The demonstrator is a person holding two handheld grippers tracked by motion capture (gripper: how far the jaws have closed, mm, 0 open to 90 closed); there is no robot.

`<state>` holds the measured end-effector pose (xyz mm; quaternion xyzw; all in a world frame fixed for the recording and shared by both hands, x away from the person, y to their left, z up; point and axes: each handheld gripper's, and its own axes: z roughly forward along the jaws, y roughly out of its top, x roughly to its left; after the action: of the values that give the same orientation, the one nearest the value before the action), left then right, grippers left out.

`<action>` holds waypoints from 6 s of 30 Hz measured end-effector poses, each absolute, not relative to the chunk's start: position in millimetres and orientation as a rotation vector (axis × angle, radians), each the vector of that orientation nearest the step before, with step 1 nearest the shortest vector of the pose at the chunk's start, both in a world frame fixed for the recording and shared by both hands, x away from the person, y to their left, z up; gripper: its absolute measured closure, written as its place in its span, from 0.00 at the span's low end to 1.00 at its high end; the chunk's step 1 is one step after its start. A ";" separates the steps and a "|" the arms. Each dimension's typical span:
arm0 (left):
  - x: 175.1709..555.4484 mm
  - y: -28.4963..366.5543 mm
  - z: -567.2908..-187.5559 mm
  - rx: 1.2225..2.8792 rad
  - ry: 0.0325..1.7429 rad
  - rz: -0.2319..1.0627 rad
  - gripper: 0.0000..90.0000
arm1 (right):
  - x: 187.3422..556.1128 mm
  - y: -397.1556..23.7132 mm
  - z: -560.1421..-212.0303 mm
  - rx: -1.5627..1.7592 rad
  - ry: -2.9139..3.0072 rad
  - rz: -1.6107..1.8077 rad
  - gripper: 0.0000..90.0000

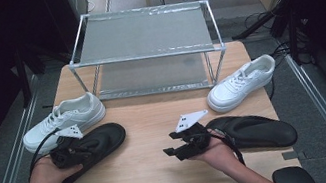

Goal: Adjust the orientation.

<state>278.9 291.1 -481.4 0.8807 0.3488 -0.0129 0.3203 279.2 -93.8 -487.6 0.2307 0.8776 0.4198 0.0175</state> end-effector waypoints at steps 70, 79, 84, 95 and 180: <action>347.3 81.5 -490.3 2.364 0.799 -0.114 0.89 | 265.0 -145.5 -491.0 0.985 2.557 1.293 0.46; 348.1 98.2 -479.4 2.325 0.804 -0.140 0.66 | 265.9 -146.6 -490.9 0.990 2.550 1.292 0.46; 345.1 113.4 -470.9 2.320 0.793 -0.122 0.60 | 267.1 -145.5 -491.8 0.994 2.552 1.290 0.46; 338.1 154.3 -461.6 2.261 0.842 -0.066 0.60 | 273.7 -139.7 -491.6 0.978 2.565 1.319 0.48; 316.2 179.0 -499.6 2.292 0.830 -0.214 1.00 | 331.5 -106.8 -500.5 1.100 2.593 1.255 1.00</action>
<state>316.2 179.0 -499.6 0.8806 0.3191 -0.0824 0.3405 331.5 -106.8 -500.5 0.3565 0.8406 0.4068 0.0291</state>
